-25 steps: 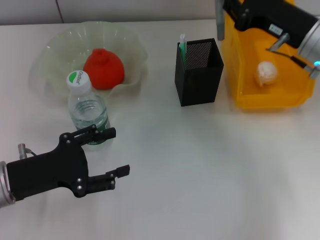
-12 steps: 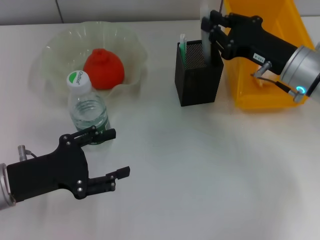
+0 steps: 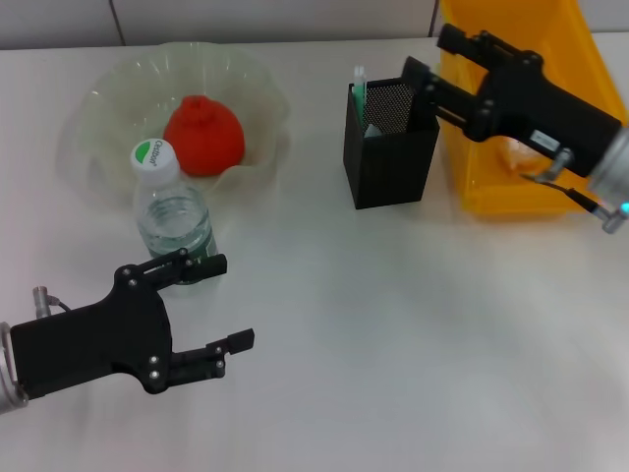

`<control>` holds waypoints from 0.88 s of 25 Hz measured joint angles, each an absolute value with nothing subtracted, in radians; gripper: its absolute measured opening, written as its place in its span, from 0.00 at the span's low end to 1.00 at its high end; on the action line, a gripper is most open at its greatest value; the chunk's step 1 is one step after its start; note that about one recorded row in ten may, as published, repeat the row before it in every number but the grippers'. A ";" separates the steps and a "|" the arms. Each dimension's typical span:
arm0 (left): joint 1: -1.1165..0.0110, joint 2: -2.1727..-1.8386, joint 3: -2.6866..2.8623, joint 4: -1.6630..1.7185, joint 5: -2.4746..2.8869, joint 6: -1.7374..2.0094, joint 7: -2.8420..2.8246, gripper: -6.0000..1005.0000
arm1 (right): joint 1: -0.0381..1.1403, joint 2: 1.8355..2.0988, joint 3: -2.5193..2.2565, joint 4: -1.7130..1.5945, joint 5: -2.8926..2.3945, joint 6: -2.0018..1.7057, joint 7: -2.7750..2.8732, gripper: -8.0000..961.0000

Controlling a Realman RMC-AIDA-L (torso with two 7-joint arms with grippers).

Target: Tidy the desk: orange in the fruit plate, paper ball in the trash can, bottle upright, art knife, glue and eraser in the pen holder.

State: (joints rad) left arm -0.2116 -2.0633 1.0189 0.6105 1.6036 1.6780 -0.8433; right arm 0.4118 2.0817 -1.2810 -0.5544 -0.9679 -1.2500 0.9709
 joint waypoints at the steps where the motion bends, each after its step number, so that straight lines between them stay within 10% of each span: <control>1: -0.212 -2.063 1.019 0.611 1.604 1.678 -0.843 0.80 | 0.390 2.081 -1.282 -0.577 -0.970 -1.266 0.994 0.55; 12: -0.201 -2.052 1.017 0.611 1.608 1.697 -0.856 0.80 | 0.303 2.024 -1.279 -0.641 -1.335 -1.545 1.012 0.85; 22: -0.203 -2.044 1.017 0.612 1.609 1.735 -0.893 0.80 | 0.329 2.061 -1.275 -0.636 -1.522 -1.595 0.966 0.88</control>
State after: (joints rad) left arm -0.2028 -2.0440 1.0170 0.6116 1.6092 1.7350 -0.8927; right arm 0.3287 2.0607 -1.2746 -0.6359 -1.5224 -1.5950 0.9660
